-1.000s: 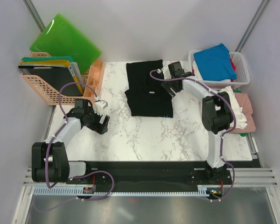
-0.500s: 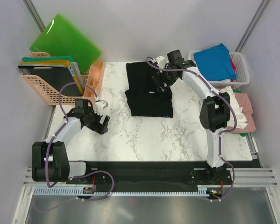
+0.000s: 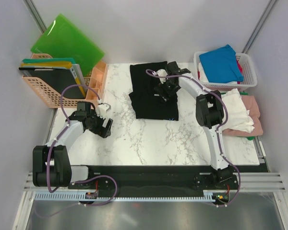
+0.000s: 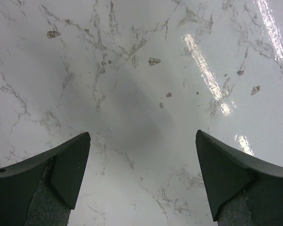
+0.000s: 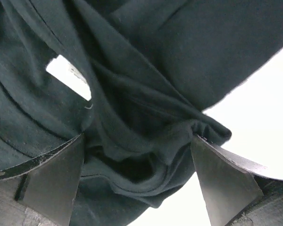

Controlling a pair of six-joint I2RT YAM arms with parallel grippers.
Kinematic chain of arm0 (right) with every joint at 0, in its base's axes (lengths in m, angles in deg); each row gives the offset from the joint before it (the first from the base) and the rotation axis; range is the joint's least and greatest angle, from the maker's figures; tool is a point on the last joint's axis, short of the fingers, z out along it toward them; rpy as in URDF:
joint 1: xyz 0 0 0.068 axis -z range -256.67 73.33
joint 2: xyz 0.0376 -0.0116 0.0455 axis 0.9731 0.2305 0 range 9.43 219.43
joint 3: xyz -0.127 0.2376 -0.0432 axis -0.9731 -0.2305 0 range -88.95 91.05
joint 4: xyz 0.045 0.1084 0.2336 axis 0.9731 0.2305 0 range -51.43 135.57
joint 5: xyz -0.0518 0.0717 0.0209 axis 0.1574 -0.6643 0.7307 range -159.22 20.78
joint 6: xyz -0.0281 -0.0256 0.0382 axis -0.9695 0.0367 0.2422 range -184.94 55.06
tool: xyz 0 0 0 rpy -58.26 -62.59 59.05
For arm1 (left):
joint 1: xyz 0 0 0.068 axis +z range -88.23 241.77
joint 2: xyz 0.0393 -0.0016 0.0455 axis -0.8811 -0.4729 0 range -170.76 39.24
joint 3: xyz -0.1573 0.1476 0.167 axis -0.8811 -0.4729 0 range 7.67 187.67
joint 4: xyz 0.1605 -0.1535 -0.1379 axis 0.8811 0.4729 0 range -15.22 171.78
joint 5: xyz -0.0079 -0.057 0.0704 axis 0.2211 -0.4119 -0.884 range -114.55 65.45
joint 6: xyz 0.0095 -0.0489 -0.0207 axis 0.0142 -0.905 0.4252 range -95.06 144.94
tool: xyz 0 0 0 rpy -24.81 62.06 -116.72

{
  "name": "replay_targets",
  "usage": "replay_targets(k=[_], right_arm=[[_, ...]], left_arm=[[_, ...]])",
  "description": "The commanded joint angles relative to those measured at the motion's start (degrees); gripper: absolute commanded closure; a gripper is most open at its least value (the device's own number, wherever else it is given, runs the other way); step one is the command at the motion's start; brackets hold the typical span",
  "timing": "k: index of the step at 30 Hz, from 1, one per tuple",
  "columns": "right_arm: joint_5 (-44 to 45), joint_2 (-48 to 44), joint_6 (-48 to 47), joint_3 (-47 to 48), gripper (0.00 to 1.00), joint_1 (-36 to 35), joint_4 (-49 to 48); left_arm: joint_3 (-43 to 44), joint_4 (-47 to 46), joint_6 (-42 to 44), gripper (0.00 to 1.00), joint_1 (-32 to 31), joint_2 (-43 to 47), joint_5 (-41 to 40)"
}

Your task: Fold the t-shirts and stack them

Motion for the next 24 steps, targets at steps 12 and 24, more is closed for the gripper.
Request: replay_targets(k=[12, 24], right_arm=[[29.55, -11.47, 0.64, -22.88, 0.02, -3.39, -36.23], [26.3, -26.85, -3.4, -33.68, 0.02, -7.69, -36.59]], left_arm=[[0.33, -0.44, -0.73, 0.0, 0.16, 0.3, 1.65], [0.51, -0.44, -0.64, 0.0, 0.25, 0.12, 1.92]])
